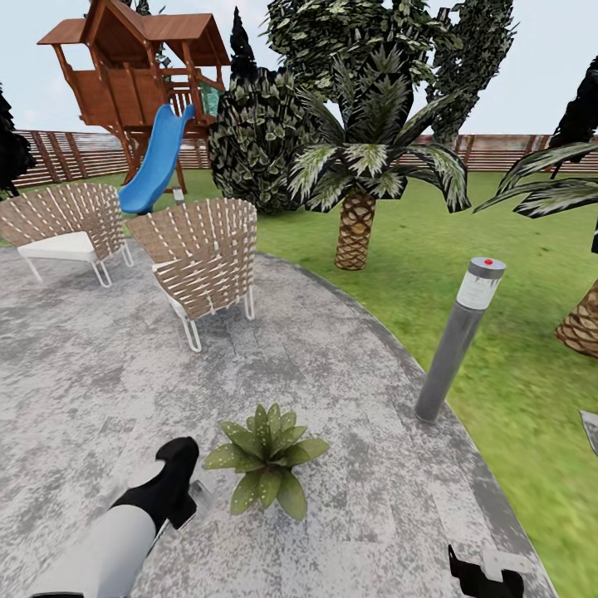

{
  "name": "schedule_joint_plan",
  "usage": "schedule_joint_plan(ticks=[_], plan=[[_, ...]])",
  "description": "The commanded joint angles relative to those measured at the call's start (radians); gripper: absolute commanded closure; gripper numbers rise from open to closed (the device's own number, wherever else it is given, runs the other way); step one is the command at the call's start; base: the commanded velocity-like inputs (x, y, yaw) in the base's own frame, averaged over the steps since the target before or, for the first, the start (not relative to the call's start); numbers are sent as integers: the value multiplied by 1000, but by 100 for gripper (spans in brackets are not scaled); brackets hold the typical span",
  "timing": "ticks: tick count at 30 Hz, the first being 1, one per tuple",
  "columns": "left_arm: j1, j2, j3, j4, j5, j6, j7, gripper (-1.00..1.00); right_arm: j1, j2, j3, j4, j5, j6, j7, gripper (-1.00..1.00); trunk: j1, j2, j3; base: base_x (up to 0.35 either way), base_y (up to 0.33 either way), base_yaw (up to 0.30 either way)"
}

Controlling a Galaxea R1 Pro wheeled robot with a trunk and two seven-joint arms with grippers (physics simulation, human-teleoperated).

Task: Pick up the pesticide atomizer in the garden and spray insectifuge to fully cover both potted plants in the garden.

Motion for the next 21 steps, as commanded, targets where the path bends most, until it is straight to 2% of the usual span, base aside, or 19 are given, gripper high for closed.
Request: schedule_joint_plan(ticks=[1, 5, 21], plan=[[-2, -1, 2, -21, -7, 4, -10, 100, -1, 0, -7, 1, 11, -4, -2, -100, 0, 0, -1, 0, 0, 0], [-11, -6, 1, -71, -3, 5, -10, 100, -1, 0, -7, 2, 11, -4, -2, -100, 0, 0, -1, 0, 0, 0], [1, 3, 8, -75, 4, 4, -10, 100, -1, 1, -7, 2, 11, -4, -2, -100, 0, 0, -1, 0, 0, 0]])
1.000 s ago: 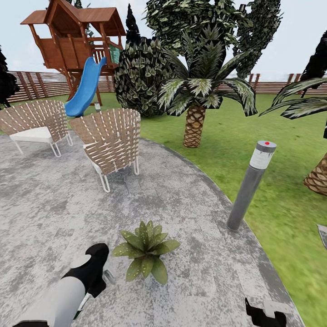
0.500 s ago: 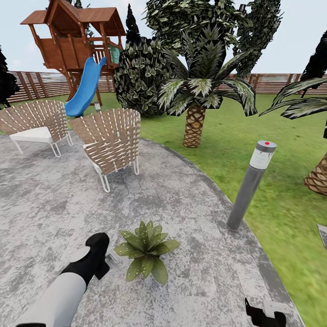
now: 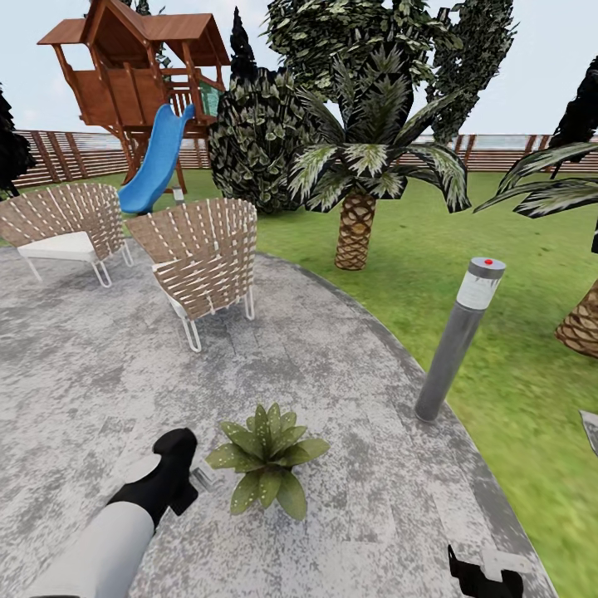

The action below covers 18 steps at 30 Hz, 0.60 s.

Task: Pick up the pesticide atomizer in the garden and spray insectifuge to fully cover both potted plants in the garden.

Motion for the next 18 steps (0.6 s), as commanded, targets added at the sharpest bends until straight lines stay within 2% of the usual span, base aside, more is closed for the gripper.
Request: schedule_joint_plan(ticks=[1, 3, 5, 9, 12, 16, 18], plan=[[0, 0, 11, -1, 0, 2, -10, 100, -1, 0, -7, 2, 11, -4, -2, -100, 0, 0, -1, 0, 0, 0], [1, 1, 43, -3, 45, 0, -9, 100, -1, 0, -7, 2, 11, -4, -2, -100, 0, 0, -1, 0, 0, 0], [0, -1, 50, -4, 56, 0, -5, 100, -1, 0, -7, 1, 11, -4, -2, -100, 0, 0, -1, 0, 0, 0], [2, -13, 48, -26, 62, -30, -3, 100, -1, 0, -7, 1, 11, -4, -2, -100, 0, 0, -1, 0, 0, 0], [2, -13, 48, -27, 62, -70, 18, 100, -1, 0, -7, 1, 9, -4, -2, -100, 0, 0, -1, 0, 0, 0], [3, -13, 49, -17, 62, -92, 44, 100, -1, 0, -7, 1, 9, -4, -4, -100, 0, 0, -1, 0, 0, 0], [11, -11, 49, -15, 62, -129, 47, 100, -1, 0, -7, 1, 9, -4, -4, -100, 0, 0, -1, 0, 0, 0]])
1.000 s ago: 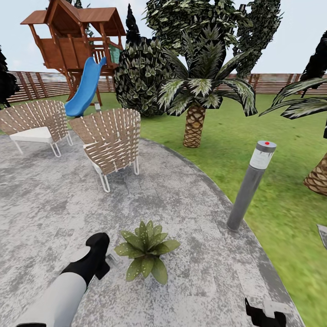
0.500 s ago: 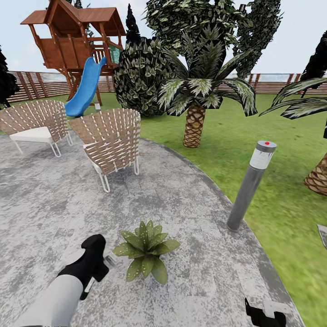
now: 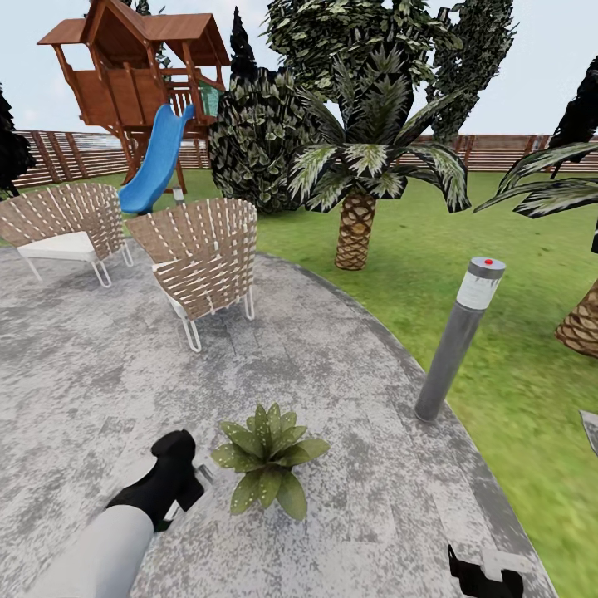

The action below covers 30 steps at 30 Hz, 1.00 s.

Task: Pick up the pesticide atomizer in the garden and spray insectifuge to fully cover both potted plants in the garden.

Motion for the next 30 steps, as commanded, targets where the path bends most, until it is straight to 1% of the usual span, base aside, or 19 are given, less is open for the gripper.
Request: schedule_joint_plan(ticks=[1, 4, 7, 10, 14, 19, 22, 30], plan=[[3, 1, 5, -1, -9, -9, -8, 100, -2, 0, -7, 1, 10, -4, -2, -100, 0, 0, -1, 0, 0, 0], [9, 8, 7, -1, -12, -18, -3, 100, -1, 0, -7, 1, 10, -4, -2, -100, 0, 0, -1, 0, 0, 0], [37, 12, 9, -1, -11, -20, 39, 100, -1, 0, -7, 1, 10, -4, -2, -100, 0, 0, -1, 0, 0, 0], [54, 10, 13, -9, -9, -20, 75, 100, -1, 0, -7, 1, 10, -4, -2, -100, 0, 0, -1, 0, 0, 0], [56, -1, 12, -13, -8, -20, 81, 100, -1, 0, -7, 1, 10, -4, -2, -100, 0, 0, -1, 0, 0, 0], [56, -4, 13, -15, -7, -20, 81, 100, -1, 0, -7, 1, 10, -4, -2, -100, 0, 0, -1, 97, 80, 0], [56, -11, 11, -15, -6, -20, 81, 100, -1, 0, -7, 1, 10, -4, -2, -100, 0, 0, -1, 111, 97, 0], [56, -17, 10, -15, -5, -20, 81, 100, -1, 0, -7, 1, 10, -4, -1, -100, 0, 0, -1, 8, 7, 0]])
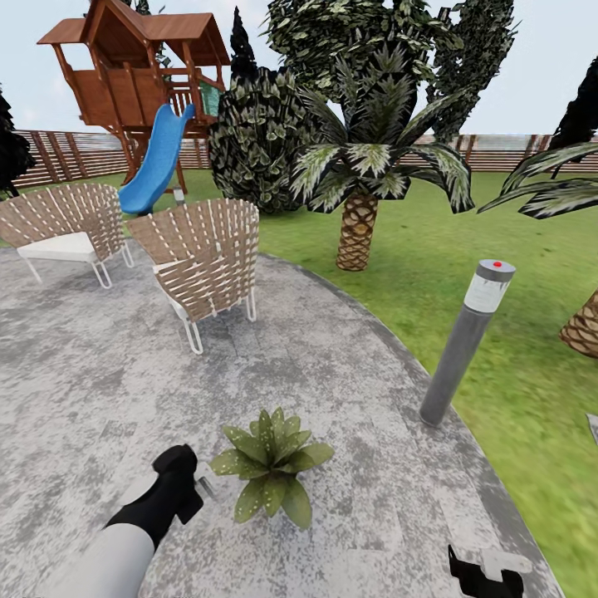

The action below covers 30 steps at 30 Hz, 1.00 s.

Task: Pick up the pesticide atomizer in the garden and spray insectifuge to fully cover both potted plants in the garden.

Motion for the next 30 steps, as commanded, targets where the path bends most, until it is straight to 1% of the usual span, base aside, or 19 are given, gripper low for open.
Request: schedule_joint_plan(ticks=[1, 7, 12, 18, 28, 30], plan=[[0, -4, 5, -1, -10, 0, -9, 100, -1, 0, -7, 1, 11, -4, -2, -100, 0, 0, -1, -57, -19, 0], [0, -8, 8, -1, -12, 0, -9, 100, -1, 0, -7, 1, 11, -4, -3, -100, 0, 0, -1, -159, -61, 28], [-1, -7, 9, -2, -11, 0, -9, 100, -1, 0, -7, 1, 11, -4, -3, -100, 0, 0, -1, -14, -3, 225], [-1, -9, 6, -2, -10, 0, -9, 100, -1, 0, -7, 1, 11, -4, -3, -100, 0, 0, -1, 5, -27, 33], [-2, -11, 2, -5, -10, 0, -9, 100, -1, 0, -7, 1, 11, -4, -2, -100, 0, 0, -1, 21, -254, 2], [-4, -11, 1, -5, -7, 0, -9, 100, -1, 0, -7, 1, 11, -4, -2, -100, 0, 0, -1, 0, -269, 126]])
